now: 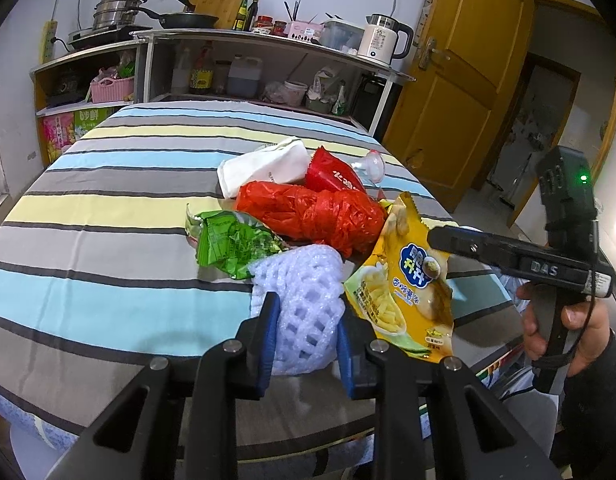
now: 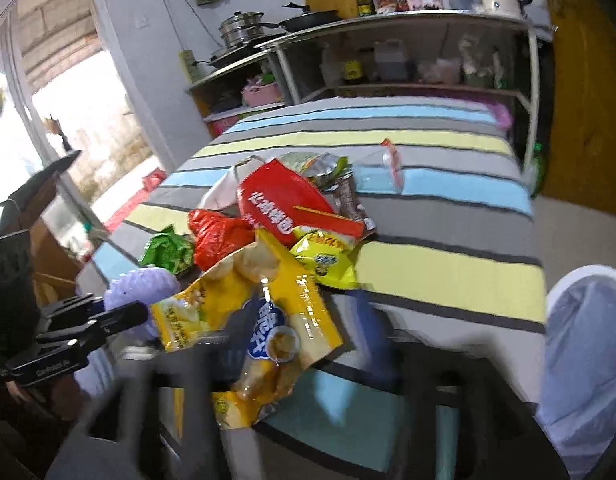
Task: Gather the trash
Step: 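Carry both items over the white bin and open both tools to drop them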
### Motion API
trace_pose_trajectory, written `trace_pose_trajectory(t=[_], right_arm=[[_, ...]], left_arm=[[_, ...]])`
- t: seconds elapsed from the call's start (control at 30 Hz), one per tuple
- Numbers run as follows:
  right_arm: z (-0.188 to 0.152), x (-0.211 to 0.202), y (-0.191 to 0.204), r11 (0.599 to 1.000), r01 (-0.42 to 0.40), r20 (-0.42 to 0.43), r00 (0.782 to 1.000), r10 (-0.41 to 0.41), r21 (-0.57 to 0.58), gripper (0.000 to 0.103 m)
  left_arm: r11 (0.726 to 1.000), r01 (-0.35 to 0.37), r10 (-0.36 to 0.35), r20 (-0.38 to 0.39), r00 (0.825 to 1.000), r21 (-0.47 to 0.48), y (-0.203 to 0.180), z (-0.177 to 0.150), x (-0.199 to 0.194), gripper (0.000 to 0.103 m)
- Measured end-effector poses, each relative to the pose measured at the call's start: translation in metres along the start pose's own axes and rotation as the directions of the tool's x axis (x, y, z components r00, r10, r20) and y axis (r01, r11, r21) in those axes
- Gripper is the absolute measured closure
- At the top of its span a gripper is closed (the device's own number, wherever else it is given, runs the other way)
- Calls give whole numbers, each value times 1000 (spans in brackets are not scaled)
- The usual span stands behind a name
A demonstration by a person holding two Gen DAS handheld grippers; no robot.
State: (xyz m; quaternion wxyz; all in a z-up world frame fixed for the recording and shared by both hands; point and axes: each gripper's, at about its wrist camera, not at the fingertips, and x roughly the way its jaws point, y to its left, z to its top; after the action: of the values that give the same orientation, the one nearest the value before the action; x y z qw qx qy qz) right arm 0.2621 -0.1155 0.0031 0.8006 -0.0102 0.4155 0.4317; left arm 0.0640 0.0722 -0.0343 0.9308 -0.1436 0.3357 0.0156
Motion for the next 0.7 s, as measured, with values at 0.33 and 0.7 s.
trace_pose_trajectory(t=[0.33, 0.7], right_arm=[[-8, 25, 17, 997, 44, -98, 994, -50, -57, 91], [-19, -36, 15, 989, 147, 53, 988, -148, 27, 100]], left_arm=[[1000, -10, 10, 1, 1000, 1, -1, 0, -2, 76], [999, -5, 3, 37, 999, 35, -14, 6, -17, 78]])
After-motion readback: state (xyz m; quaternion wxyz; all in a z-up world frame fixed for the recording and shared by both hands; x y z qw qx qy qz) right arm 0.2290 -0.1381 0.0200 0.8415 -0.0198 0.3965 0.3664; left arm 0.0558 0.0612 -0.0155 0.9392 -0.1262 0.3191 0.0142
